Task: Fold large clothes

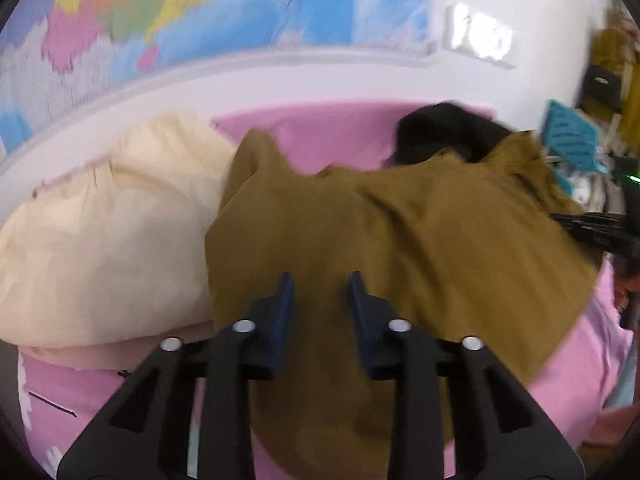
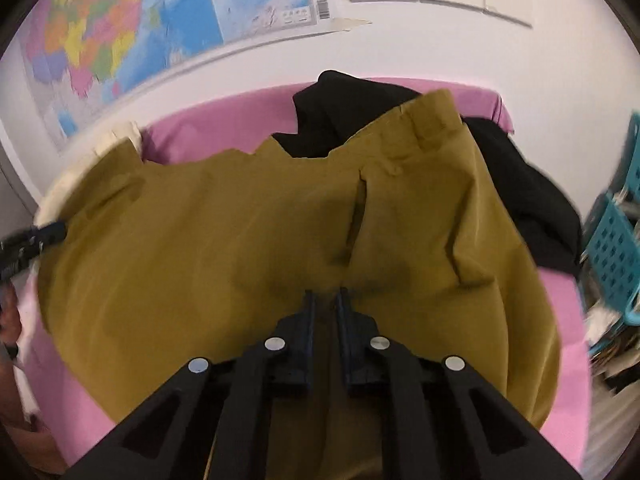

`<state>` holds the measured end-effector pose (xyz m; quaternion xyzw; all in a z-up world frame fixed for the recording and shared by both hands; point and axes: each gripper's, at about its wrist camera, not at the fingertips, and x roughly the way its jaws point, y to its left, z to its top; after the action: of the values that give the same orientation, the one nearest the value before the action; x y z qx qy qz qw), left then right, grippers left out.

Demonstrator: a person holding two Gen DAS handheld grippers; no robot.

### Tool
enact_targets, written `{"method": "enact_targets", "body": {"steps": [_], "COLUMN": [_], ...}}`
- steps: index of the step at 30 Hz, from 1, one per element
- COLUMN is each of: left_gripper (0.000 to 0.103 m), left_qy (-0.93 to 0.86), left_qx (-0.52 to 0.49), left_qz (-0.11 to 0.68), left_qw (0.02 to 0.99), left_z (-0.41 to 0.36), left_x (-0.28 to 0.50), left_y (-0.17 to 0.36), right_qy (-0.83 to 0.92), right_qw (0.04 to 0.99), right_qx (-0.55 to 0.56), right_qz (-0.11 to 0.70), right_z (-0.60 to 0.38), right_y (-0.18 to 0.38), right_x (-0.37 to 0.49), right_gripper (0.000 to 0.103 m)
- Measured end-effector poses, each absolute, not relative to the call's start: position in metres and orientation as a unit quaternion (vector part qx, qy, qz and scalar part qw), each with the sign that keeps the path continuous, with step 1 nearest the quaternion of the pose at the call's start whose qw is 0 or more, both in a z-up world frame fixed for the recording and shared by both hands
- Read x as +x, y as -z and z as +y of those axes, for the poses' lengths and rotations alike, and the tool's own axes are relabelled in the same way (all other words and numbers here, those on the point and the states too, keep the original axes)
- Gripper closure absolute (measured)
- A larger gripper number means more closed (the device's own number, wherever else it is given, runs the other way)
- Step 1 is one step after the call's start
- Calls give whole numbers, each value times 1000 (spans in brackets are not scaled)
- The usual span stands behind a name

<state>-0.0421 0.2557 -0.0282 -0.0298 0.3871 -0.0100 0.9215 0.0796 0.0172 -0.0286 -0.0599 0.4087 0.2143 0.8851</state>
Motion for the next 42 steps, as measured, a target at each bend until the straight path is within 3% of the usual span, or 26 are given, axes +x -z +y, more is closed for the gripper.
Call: {"method": "enact_targets", "body": {"steps": [3,5,12,15,16,17,20,29,33,36,42], "left_gripper": [78,78,77,49,39,35,32,30,30,30,23], "left_qy": [8,4,-18,3,13,34,85,209,221,228,213], "left_qx": [-59,-58,-71,-85,-93,-104,-129,-213,-260,-288,-342], "left_qz": [400,396,394,361,354,348,346,399,429,433,410], "left_qw": [914,916,916,929,931,931,925,867,836,823,818], "left_z": [267,268,269,269,270,271,272,256,244,239,239], "left_x": [-30,-28,-28,-59,-68,-83,-119,-167,-151,-140,-120], "left_y": [36,37,37,26,24,23,28,77,100,109,114], "right_qy": [-220,-213,-204,-215,-219,-228,-289,-295,-293,-275,-223], "right_qw": [898,906,865,884,888,889,856,754,760,774,816], "right_qx": [-47,-44,-35,8,21,43,154,327,357,354,306], "right_qz": [377,363,457,414,404,396,400,486,457,448,437], "right_z": [11,10,26,4,-4,-17,-65,-109,-103,-87,-49], "right_y": [7,-1,44,21,15,10,5,77,77,78,77], "right_x": [75,80,139,112,103,90,49,2,12,25,38], "right_gripper": [87,71,72,54,42,32,23,19,17,16,5]}}
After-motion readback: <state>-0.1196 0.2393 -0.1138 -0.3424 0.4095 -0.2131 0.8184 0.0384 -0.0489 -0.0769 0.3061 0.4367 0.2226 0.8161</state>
